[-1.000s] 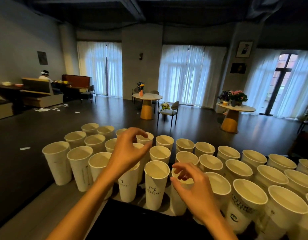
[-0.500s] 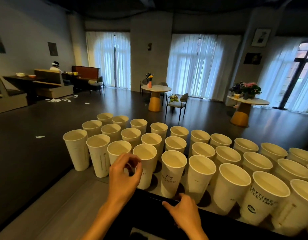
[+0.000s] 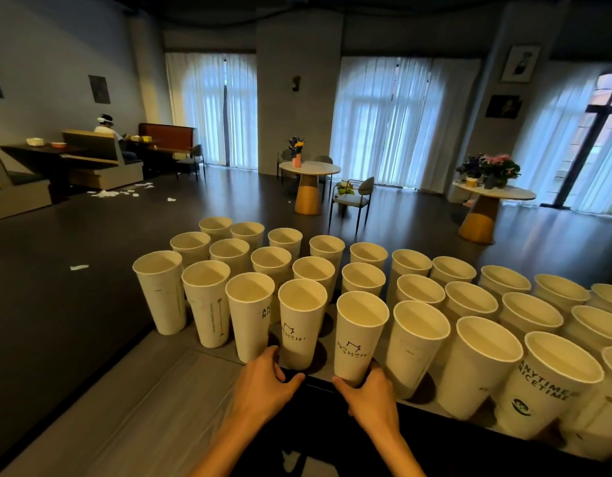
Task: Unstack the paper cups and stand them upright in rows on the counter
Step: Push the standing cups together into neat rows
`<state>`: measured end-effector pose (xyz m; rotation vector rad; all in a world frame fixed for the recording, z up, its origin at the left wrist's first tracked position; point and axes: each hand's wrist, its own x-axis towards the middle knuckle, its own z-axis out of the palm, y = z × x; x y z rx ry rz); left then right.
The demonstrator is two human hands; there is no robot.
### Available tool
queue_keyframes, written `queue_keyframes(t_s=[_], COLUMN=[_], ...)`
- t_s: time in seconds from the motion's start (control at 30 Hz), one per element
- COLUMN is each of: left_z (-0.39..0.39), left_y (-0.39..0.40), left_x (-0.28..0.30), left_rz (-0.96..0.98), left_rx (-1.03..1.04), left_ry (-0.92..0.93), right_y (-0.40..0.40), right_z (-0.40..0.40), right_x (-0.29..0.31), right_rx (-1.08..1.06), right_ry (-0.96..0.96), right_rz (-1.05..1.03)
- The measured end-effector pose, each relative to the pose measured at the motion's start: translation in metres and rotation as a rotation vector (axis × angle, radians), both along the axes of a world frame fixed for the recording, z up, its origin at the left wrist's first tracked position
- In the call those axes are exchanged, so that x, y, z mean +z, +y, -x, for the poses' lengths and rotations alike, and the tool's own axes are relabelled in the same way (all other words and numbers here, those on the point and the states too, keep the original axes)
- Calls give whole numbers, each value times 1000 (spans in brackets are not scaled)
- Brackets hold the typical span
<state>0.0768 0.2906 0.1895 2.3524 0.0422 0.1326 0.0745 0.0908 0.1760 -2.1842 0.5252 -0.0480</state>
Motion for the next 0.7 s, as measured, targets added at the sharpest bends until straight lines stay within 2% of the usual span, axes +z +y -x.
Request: queue_keyframes(t_s=[0.17, 0.7], left_z=[-21, -31], left_y=[-7, -2], left_x=[1, -5], left_rz=[-136, -133], left_rx=[9, -63], left_ry=[-45, -57], right_y=[4, 8], right_z=[2, 9], right_x=[0, -2], right_rx=[-7, -33], right_ry=[-74, -138], right_rz=[-14, 8])
